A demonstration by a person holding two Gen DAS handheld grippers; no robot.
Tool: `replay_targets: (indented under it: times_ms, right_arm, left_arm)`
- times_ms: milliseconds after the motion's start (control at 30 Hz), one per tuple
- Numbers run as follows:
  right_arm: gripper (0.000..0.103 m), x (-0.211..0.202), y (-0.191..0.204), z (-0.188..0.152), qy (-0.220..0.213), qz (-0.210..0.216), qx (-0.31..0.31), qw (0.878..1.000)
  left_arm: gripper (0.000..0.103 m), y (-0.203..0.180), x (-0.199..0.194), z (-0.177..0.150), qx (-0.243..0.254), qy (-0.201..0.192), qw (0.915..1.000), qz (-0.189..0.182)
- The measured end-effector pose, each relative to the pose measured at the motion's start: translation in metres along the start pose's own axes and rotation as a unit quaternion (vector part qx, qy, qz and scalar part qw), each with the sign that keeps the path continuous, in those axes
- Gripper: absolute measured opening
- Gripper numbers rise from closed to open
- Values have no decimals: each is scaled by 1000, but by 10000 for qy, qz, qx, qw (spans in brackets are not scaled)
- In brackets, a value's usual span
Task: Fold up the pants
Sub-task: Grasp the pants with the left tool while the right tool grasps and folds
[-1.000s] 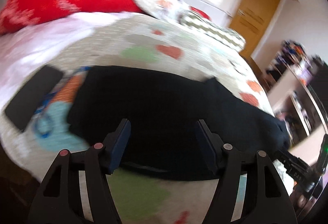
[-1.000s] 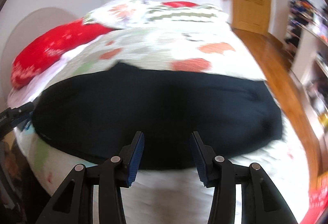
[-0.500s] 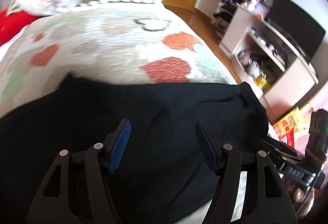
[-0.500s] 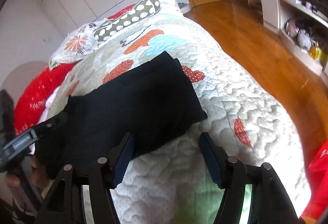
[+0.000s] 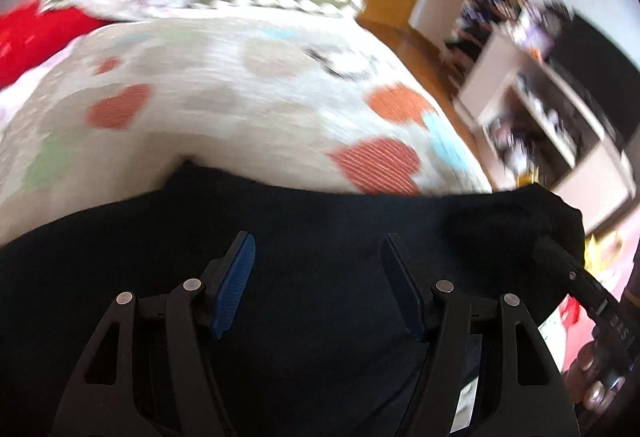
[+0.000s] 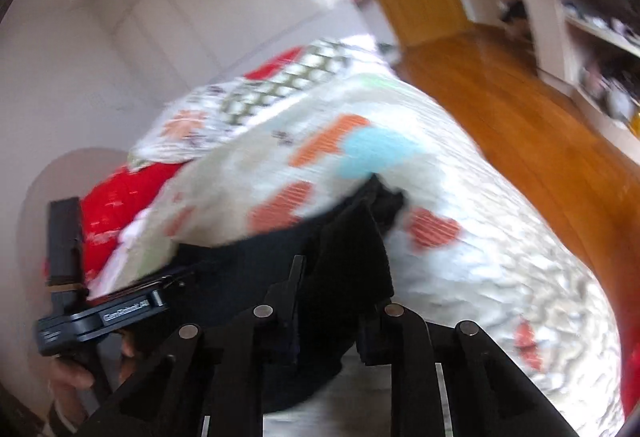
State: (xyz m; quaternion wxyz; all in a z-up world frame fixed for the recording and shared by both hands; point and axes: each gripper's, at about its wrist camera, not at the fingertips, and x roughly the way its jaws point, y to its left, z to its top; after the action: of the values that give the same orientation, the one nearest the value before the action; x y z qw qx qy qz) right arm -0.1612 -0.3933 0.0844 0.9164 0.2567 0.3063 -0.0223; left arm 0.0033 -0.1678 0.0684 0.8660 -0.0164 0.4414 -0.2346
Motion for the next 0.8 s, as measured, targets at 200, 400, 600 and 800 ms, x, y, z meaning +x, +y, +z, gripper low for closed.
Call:
replay_targets:
  times_ms: [200,400,600,800]
  right_arm:
    - [19,28,94,-13,274,895,-921,9913]
    - [48,102,139,-71,1812,1163,-1409,9663]
    - [49,52,101,-45,932,953,-1049,9855]
    - [49,71,72,-41,965,189,-961,9905]
  left_arm:
    - [66,75,-52,-16,-752,-304,9966,157]
    - [66,104,-55,-40,-1119,-73,9935,192]
    - [66,89,-46,-44,-1094,3,9937,-237]
    - [66,42,-14,-45,-532,329,9979,-148]
